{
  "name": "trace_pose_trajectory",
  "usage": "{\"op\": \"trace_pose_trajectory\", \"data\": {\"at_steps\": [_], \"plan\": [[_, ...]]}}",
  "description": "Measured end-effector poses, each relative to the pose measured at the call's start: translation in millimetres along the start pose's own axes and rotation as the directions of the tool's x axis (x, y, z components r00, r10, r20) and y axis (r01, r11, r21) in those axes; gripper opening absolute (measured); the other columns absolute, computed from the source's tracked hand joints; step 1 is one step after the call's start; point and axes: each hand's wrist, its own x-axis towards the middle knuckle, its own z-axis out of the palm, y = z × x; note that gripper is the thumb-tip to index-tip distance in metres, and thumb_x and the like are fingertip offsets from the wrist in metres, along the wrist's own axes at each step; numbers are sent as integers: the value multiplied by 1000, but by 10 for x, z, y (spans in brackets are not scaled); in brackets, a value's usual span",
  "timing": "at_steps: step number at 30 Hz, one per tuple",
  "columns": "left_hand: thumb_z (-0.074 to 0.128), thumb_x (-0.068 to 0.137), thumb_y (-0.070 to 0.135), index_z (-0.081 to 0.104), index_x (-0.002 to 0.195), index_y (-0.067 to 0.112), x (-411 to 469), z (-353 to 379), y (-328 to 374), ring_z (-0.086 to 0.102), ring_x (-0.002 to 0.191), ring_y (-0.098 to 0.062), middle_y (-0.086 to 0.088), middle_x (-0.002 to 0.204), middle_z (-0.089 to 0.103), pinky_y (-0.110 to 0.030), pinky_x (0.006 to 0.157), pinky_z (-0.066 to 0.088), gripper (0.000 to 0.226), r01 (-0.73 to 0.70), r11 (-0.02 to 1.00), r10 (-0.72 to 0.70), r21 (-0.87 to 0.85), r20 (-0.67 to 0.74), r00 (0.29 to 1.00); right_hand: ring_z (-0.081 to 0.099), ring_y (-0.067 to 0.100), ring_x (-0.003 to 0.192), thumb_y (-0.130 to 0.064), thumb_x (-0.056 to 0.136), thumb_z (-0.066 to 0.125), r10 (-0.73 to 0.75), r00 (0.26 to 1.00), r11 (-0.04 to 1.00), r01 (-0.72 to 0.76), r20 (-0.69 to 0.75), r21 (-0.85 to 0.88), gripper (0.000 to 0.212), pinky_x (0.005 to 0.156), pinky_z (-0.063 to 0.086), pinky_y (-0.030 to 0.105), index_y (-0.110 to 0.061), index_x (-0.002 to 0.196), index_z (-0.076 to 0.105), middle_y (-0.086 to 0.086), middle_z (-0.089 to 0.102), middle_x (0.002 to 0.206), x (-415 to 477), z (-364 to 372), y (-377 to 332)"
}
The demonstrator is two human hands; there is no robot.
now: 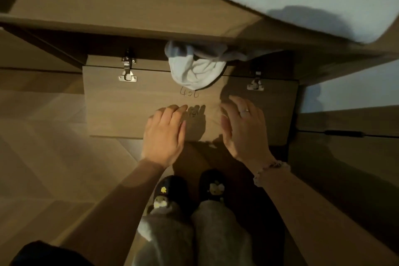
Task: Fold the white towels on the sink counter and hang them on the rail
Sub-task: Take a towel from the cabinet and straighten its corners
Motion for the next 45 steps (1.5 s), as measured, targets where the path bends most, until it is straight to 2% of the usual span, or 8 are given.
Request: {"op": "trace_pose_trajectory", "data": {"at_steps": [14,21,24,29,37,39,43,45], "plan": [[43,90,28,46,125,13,873,1492,-942,42,105,-23,-14,113,62,-39,94,29,38,-261,947,311,189,-318,896,47,30,120,-47,91,42,-178,982,984,177,-61,-26,52,94,45,44,-13,131,43,15,49,134,448,1936,714],[43,90,26,45,125,13,1004,1765,-1068,45,108,-22,-15,116,60,-33,91,32,38,-243,969,239,47,-442,865,35,32,135,-59,81,46,-192,969,979,201,-154,40,63,108,22,56,-9,117,62,13,50,138,1057,2286,569],[41,91,26,44,127,14,938,1609,-1140,45,110,-22,-13,119,59,-32,90,32,38,-261,964,254,40,-418,873,42,38,130,-47,83,41,-141,981,986,151,-132,74,51,102,34,62,-6,92,70,17,58,128,1125,2254,537],[38,92,26,42,129,14,716,1613,-1178,44,115,-20,-14,124,56,-29,94,30,39,-78,985,-2,-151,-464,886,51,33,122,-30,87,53,6,965,928,92,-261,362,38,97,46,52,-1,108,66,20,63,119,792,2301,449],[24,93,41,41,138,5,866,1537,-1026,31,128,-13,-13,140,44,-18,103,16,61,74,914,-257,-399,-428,866,63,21,66,-73,65,60,478,870,670,-271,-122,691,68,60,47,26,-9,80,72,-3,64,66,544,1884,316],[21,88,50,36,141,6,876,1530,-918,26,128,-4,-10,145,38,-14,103,13,71,92,848,-313,-522,-354,881,63,21,59,-65,60,70,408,905,728,-242,-121,641,49,51,48,26,-17,71,71,1,64,59,408,1847,374],[33,96,50,25,147,15,1001,1475,-850,28,136,-17,-5,148,28,-21,100,20,62,241,594,-448,-767,-67,892,54,9,49,-26,67,84,465,840,304,-450,281,840,40,46,42,21,-12,39,60,-5,57,43,112,1728,360],[41,90,51,19,148,17,1007,1465,-808,25,138,-20,-3,151,21,-25,103,22,71,286,547,-417,-787,40,908,57,7,51,-5,71,79,436,821,264,-508,368,820,34,45,42,16,-13,44,58,-6,57,44,-17,1716,397]]}}
